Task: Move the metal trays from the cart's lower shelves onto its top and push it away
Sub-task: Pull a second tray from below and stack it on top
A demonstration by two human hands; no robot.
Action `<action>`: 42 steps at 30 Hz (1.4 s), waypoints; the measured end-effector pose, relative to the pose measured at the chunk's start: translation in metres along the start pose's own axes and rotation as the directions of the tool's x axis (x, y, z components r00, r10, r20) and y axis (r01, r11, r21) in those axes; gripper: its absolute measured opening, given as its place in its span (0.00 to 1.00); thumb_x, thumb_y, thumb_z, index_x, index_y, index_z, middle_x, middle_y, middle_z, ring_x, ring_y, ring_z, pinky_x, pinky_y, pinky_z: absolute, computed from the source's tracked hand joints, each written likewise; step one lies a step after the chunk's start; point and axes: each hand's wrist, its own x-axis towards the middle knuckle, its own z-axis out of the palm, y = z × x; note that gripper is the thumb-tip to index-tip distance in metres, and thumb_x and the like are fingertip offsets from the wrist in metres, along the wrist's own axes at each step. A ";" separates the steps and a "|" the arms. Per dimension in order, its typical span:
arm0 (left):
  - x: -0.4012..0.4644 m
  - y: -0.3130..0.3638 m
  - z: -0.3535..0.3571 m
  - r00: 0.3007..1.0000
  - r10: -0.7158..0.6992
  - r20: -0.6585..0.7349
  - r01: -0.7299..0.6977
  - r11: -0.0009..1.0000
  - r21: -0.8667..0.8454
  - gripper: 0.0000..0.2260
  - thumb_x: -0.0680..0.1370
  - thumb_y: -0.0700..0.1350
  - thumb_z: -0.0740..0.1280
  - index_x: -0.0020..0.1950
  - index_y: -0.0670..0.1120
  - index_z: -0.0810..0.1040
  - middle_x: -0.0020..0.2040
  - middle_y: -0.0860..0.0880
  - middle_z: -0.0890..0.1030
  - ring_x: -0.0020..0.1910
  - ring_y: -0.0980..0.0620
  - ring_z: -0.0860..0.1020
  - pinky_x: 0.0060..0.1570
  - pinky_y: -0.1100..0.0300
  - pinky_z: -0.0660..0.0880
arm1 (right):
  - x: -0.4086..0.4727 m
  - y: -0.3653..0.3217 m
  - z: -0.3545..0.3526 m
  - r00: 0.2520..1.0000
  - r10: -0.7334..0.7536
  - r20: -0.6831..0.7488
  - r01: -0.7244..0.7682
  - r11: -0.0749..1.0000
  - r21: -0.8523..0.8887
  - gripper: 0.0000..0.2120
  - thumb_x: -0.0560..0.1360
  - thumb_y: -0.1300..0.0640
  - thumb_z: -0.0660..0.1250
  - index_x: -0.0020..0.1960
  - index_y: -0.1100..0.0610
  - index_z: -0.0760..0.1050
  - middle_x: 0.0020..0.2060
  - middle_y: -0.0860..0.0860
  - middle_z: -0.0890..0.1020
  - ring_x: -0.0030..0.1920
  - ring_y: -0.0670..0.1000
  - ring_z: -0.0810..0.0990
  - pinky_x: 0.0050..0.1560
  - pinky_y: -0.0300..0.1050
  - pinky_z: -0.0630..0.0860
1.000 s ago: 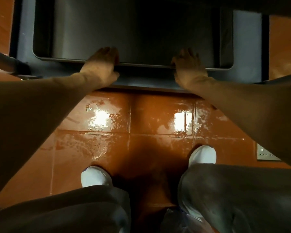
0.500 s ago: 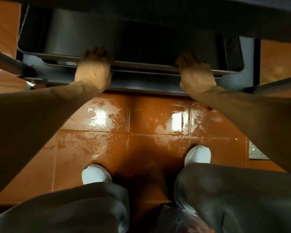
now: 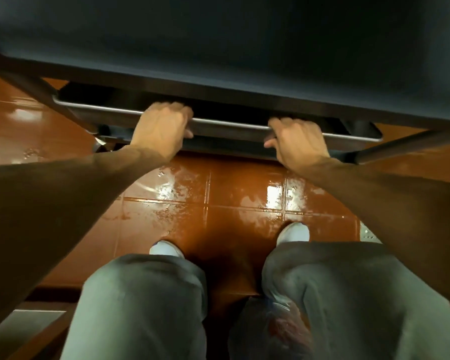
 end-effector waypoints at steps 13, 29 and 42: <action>-0.087 0.049 -0.140 0.943 -0.091 0.320 0.126 0.988 -0.089 0.09 0.74 0.52 0.72 0.47 0.48 0.77 0.47 0.50 0.79 0.48 0.50 0.78 0.49 0.56 0.74 | -0.090 -0.036 -0.155 0.964 0.034 0.262 -0.073 0.987 0.142 0.10 0.75 0.53 0.70 0.53 0.54 0.72 0.48 0.51 0.80 0.50 0.51 0.78 0.50 0.44 0.70; -0.098 0.080 -0.340 0.907 -0.026 0.420 0.022 1.000 0.014 0.18 0.71 0.61 0.72 0.46 0.47 0.75 0.45 0.48 0.81 0.41 0.48 0.78 0.39 0.56 0.73 | -0.131 -0.035 -0.352 0.940 0.023 0.340 -0.124 0.952 0.278 0.13 0.74 0.49 0.71 0.53 0.54 0.73 0.46 0.51 0.84 0.49 0.54 0.82 0.44 0.46 0.75; -0.106 0.117 -0.557 0.906 0.118 0.406 -0.123 0.992 -0.015 0.23 0.63 0.71 0.68 0.35 0.52 0.73 0.34 0.54 0.78 0.34 0.55 0.76 0.33 0.58 0.72 | -0.160 -0.012 -0.568 0.948 -0.084 0.306 -0.021 0.945 0.325 0.18 0.67 0.37 0.71 0.51 0.44 0.73 0.37 0.42 0.75 0.35 0.43 0.73 0.29 0.37 0.61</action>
